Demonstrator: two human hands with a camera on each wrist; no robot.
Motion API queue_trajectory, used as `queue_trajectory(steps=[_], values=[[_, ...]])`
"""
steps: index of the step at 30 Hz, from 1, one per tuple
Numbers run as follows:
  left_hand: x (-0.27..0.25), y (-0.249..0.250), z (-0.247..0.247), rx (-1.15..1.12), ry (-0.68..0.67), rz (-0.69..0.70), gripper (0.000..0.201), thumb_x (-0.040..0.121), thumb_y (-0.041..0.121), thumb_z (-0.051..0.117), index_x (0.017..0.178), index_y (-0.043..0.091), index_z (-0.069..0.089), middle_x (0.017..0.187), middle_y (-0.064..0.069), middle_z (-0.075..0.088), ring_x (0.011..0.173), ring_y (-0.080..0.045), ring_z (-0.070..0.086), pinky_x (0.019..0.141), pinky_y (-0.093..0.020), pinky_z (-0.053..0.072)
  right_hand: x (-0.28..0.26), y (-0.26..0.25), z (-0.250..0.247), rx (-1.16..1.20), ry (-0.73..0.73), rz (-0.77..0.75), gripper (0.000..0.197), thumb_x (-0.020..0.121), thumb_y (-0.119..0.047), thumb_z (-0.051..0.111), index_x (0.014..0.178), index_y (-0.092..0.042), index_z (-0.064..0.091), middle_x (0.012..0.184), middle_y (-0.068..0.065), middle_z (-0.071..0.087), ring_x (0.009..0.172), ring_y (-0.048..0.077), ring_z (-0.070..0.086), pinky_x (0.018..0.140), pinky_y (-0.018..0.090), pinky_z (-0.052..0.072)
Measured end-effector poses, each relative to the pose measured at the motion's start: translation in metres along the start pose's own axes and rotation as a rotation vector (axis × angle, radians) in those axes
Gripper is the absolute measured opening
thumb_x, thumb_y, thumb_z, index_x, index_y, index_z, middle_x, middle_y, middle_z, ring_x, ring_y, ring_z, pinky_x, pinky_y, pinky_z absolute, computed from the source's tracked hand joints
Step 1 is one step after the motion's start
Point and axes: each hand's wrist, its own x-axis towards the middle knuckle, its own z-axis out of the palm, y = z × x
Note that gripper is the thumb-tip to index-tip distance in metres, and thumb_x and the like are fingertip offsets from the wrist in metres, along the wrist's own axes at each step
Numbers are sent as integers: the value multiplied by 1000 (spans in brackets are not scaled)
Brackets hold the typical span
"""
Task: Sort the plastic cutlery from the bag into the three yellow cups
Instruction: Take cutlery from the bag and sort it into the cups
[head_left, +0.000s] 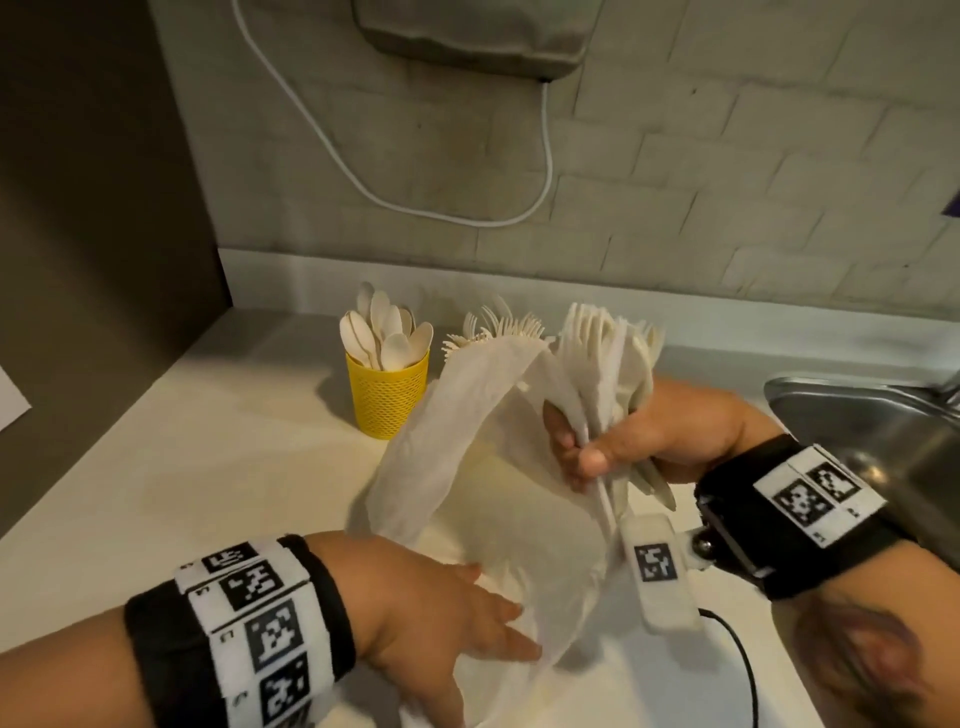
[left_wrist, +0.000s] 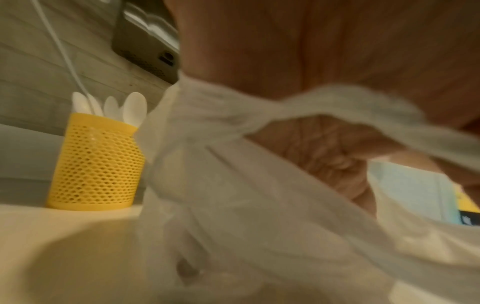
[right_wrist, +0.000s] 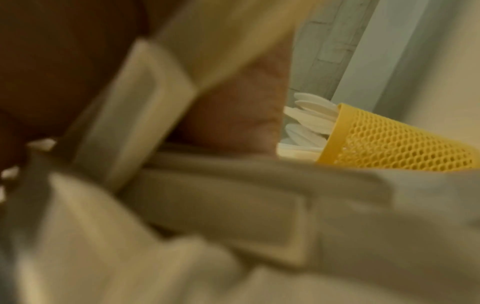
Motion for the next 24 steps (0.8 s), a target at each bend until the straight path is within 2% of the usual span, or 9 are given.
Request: queue_trajectory(steps=[4,7,8,10,12,13,16,20,24], values=[[-18,-4,-10,-181,60,9,70,91,37,65,146,56,27,159,16,26,146,-8,22,119,-30,19,-5,-2,-6,68,-3,-25,15,74,0,65,86,-1,56,71,9,59,64,21,60,68,34,52],[-24,-4,-7,-234,261,71,49,88,34,70,135,41,56,135,16,59,120,-2,53,106,-20,37,-6,9,-11,141,82,7,17,77,0,65,91,0,58,70,13,58,62,24,59,68,36,54],[-23,-4,-7,-261,442,94,38,86,32,72,124,34,66,121,15,68,107,-1,60,97,-20,43,-5,14,-11,119,99,42,17,78,0,66,94,0,59,69,14,59,62,24,60,67,36,54],[-22,-7,-11,-296,1010,127,17,80,32,76,96,27,73,94,16,69,89,-3,60,83,-21,46,-2,24,-8,28,111,114,17,81,3,64,97,0,59,69,12,62,62,24,61,66,33,55],[-23,-11,-18,-144,1524,70,17,72,32,79,80,25,66,101,18,57,98,-6,51,87,-21,37,2,32,-2,-52,89,166,17,81,8,62,97,1,59,72,6,65,62,20,62,66,31,55],[-22,-13,-21,-83,1627,9,19,70,31,79,78,26,63,119,15,51,115,-10,44,96,-22,29,5,34,1,-75,71,185,17,81,9,62,96,1,59,74,5,65,63,20,62,67,32,54],[-13,-27,-24,-152,1529,-116,23,72,6,73,79,24,61,153,1,31,142,-22,27,107,-28,23,9,37,7,-162,35,211,15,80,10,65,89,0,60,78,6,63,66,22,61,70,34,53],[-8,-52,-25,-224,1397,-140,44,74,-14,53,99,17,69,113,1,60,108,-26,59,82,-24,41,-1,37,3,-265,46,220,17,75,8,70,85,-2,62,79,6,65,73,28,59,73,35,52],[-11,-72,-18,-254,1325,-369,63,85,-9,48,139,22,54,134,-8,58,120,-32,55,98,-37,45,-22,34,-6,-320,82,215,19,72,4,75,85,-7,66,83,4,66,79,21,61,73,31,51]])
